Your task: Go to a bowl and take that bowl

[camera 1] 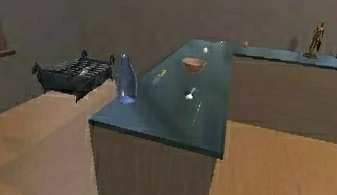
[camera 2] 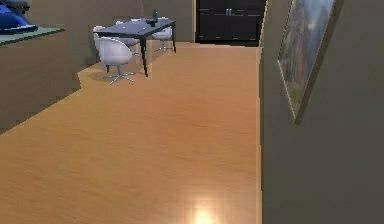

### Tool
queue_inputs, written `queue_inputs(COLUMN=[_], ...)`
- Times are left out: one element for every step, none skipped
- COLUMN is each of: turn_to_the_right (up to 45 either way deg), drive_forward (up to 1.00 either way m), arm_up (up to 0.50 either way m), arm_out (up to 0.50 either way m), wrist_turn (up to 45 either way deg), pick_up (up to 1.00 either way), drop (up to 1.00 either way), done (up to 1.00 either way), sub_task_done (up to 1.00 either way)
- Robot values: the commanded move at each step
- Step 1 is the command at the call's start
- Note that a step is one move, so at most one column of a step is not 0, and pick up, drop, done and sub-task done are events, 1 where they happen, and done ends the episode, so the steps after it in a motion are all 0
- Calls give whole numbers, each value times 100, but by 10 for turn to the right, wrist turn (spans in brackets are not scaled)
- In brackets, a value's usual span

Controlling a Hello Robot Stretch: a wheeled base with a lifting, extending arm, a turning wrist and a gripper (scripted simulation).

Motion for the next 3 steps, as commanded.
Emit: queue_inputs(turn_to_the_right=[150, 0, -450], drive_forward=[0, 5, 0], arm_up=[0, 0, 0], arm_out=[0, 0, 0], wrist_turn=[0, 0, 0], pick_up=[0, 0, 0], drop=[0, 0, 0], done=[0, 0, 0], sub_task_done=[0, 0, 0])
